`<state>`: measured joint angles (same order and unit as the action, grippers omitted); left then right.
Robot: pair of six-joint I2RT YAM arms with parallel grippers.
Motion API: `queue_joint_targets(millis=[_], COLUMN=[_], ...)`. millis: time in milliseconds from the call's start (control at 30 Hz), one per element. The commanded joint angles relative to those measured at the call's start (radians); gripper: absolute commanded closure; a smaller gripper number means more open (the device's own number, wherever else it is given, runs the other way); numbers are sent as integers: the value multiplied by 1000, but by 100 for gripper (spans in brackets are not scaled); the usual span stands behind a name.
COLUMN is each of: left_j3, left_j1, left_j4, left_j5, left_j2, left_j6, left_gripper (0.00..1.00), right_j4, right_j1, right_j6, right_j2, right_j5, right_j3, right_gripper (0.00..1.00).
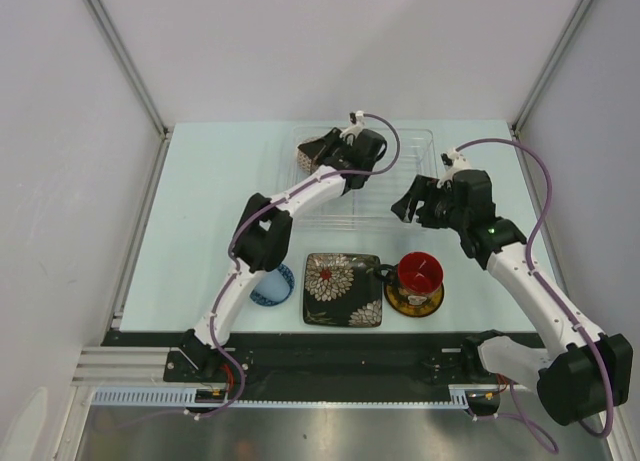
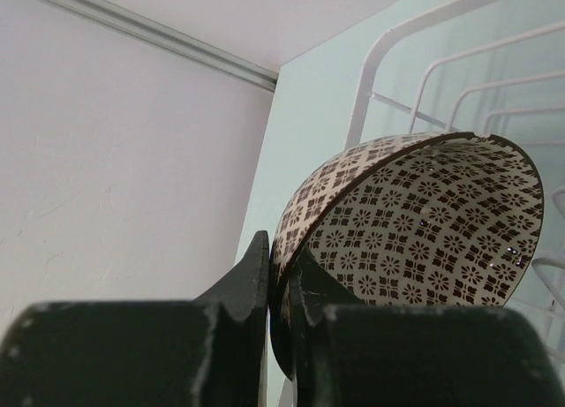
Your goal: Load the mixed dishes into the dish rack
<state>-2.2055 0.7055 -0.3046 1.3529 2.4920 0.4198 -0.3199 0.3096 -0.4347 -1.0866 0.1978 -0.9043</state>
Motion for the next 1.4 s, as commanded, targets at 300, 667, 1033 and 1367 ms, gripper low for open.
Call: queue_joint_targets(millis=[300,667,1033,1367], left_j3=[-100,-45,7,72], left_j1=[-12,-12,-12,-14], left_j4=[-221,-369,-311,-277], left_j5=[-60,-234,-399,-495], left_j2=[5,-42,-134,-208], left_j6=[-249,-389,-359,-337], left_gripper=[98,82,71,60], right_j4=[10,18,-4,5], right_j1=[-6,-7,-7,-7], right_j6=[-24,-32,-27,-22], right_j2=[44,33,45,57], right_j5=[17,32,32,38], right_j3=[13,13,13,13], right_gripper=[24,21,10,0])
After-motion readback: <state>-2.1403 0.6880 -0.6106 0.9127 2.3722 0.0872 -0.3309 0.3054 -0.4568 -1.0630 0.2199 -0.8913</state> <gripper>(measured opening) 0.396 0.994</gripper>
